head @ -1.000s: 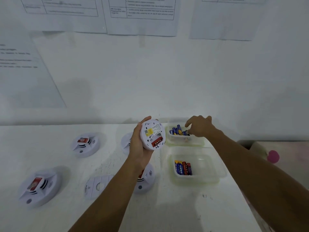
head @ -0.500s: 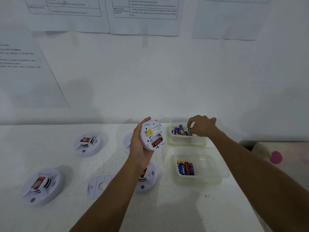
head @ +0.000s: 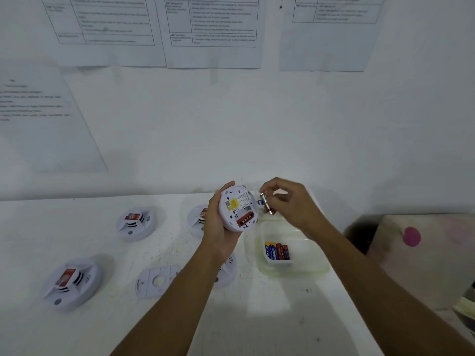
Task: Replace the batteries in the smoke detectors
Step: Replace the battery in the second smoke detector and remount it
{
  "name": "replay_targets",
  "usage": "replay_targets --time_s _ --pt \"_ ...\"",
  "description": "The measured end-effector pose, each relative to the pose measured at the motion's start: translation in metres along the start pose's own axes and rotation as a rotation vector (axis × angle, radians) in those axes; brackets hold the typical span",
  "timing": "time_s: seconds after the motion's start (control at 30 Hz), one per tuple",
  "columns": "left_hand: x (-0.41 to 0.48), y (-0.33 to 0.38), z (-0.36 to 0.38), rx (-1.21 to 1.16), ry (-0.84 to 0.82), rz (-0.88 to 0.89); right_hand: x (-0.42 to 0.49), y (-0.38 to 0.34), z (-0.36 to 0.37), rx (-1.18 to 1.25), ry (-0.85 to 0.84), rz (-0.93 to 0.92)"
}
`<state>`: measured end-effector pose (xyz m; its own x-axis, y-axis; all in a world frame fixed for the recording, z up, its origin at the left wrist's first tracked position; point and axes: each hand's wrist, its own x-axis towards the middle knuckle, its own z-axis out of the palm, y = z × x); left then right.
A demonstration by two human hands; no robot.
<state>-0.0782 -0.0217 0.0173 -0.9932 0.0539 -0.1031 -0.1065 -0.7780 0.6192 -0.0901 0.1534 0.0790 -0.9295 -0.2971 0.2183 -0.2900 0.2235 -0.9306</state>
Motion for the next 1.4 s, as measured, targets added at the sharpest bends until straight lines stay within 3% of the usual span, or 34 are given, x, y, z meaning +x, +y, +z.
replay_targets --time_s 0.1,0.23,0.33,0.47,0.77,0.97,1.13,1.4 --pt "-0.009 -0.001 0.004 0.029 -0.023 0.014 -0.015 0.004 0.021 -0.142 -0.009 -0.033" --pt "-0.019 -0.001 0.006 0.085 -0.033 0.027 -0.027 0.005 0.042 -0.297 0.116 -0.112" --pt "-0.022 -0.001 0.004 0.074 -0.034 0.04 -0.033 0.002 0.05 -0.275 0.114 -0.118" --pt "-0.024 -0.001 0.0 0.052 -0.008 0.041 -0.036 0.001 0.051 -0.176 -0.027 -0.065" --pt "-0.031 0.002 0.005 0.05 -0.009 0.038 -0.034 0.005 0.052 -0.325 0.126 -0.182" --pt "-0.033 0.002 0.002 0.029 -0.018 0.037 -0.037 0.01 0.063 -0.278 0.179 -0.082" --pt "-0.035 0.005 0.005 0.025 -0.038 0.038 -0.031 0.004 0.063 -0.049 0.151 0.273" --pt "-0.051 0.014 -0.013 0.056 -0.02 -0.007 -0.043 0.01 0.075 -0.145 0.118 0.173"
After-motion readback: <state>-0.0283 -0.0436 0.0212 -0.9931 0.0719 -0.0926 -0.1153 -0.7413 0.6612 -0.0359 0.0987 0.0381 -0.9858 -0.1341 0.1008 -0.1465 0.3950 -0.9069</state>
